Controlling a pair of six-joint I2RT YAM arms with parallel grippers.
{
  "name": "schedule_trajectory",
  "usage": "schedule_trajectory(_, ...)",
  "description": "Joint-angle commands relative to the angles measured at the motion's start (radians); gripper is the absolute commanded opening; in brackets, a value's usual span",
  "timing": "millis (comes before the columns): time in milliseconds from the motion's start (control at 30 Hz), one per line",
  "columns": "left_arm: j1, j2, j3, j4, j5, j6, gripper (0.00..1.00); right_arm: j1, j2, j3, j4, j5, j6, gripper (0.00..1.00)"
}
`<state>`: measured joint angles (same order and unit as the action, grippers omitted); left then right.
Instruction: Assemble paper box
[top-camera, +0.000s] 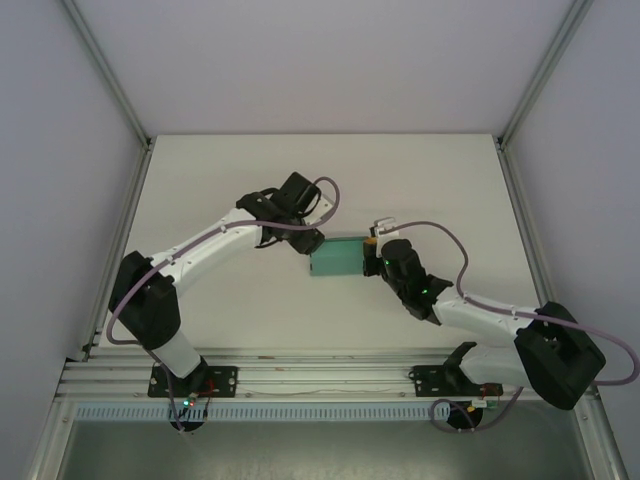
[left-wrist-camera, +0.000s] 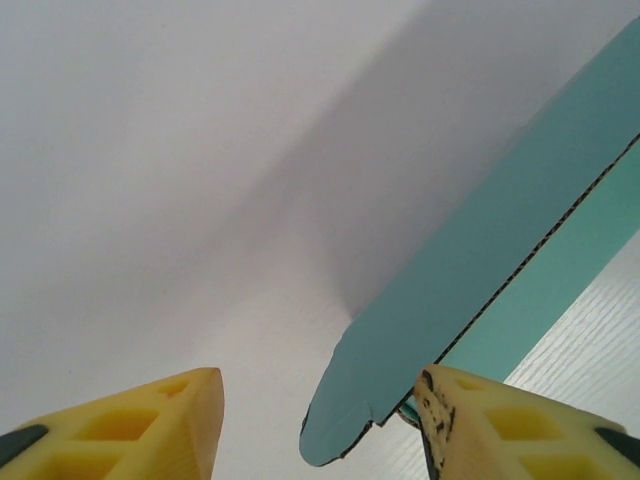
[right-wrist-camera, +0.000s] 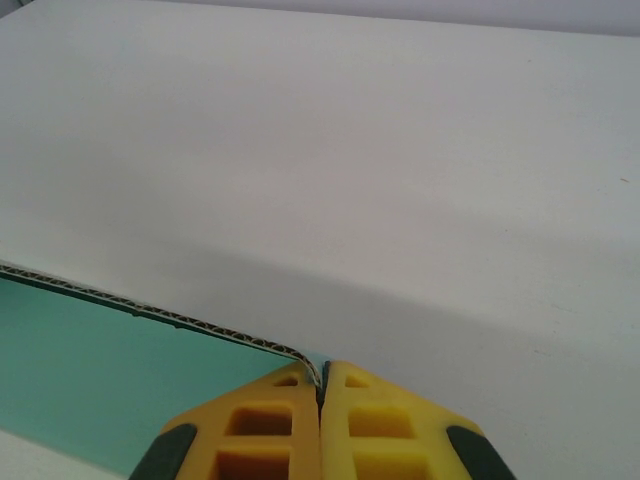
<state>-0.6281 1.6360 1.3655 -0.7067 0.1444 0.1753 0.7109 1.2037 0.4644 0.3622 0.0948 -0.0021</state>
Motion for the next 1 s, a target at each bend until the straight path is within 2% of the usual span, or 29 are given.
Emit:
schedule_trajectory(0, 0.005, -0.03, -0.022, 0.015, 0.006, -0.017, 0.64, 0.007, 0.031, -0.008, -0.169, -0.006, 0.002, 0.0)
schedule_trajectory(267, 0.031, -0.058, -0.05, 0.037, 0.09, -0.001, 0.65, 0.006, 0.013, -0.002, -0.188, -0.021, 0.016, 0.0)
schedule_trajectory(433, 0.034, -0.055, -0.092, 0.055, 0.107, 0.015, 0.59, 0.006, 0.013, 0.006, -0.212, -0.012, 0.02, 0.0)
schedule_trajectory(500, 0.037, -0.056, -0.102, 0.068, 0.112, 0.022, 0.52, 0.006, 0.013, 0.01, -0.222, -0.019, 0.021, 0.0)
schedule_trajectory(567, 0.038, -0.044, -0.085, 0.057, 0.107, 0.025, 0.41, 0.007, 0.013, 0.017, -0.231, -0.019, 0.022, 0.0)
schedule_trajectory(633, 0.039, -0.033, -0.066, 0.047, 0.096, 0.011, 0.25, 0.007, 0.01, 0.018, -0.235, -0.024, 0.022, 0.0)
schedule_trajectory(733, 0.038, -0.024, -0.053, 0.047, 0.113, -0.01, 0.11, 0.007, 0.012, 0.023, -0.241, -0.029, 0.024, 0.0)
schedule_trajectory(833, 0.036, -0.031, -0.06, 0.074, 0.169, -0.081, 0.08, 0.007, 0.013, 0.029, -0.248, -0.033, 0.038, 0.0)
schedule_trajectory(933, 0.03, -0.029, -0.08, 0.131, 0.215, -0.258, 0.06, 0.015, 0.017, 0.037, -0.249, -0.016, 0.077, 0.0)
schedule_trajectory(967, 0.029, -0.027, -0.085, 0.14, 0.226, -0.325, 0.01, 0.025, 0.016, 0.039, -0.253, 0.008, 0.091, 0.0)
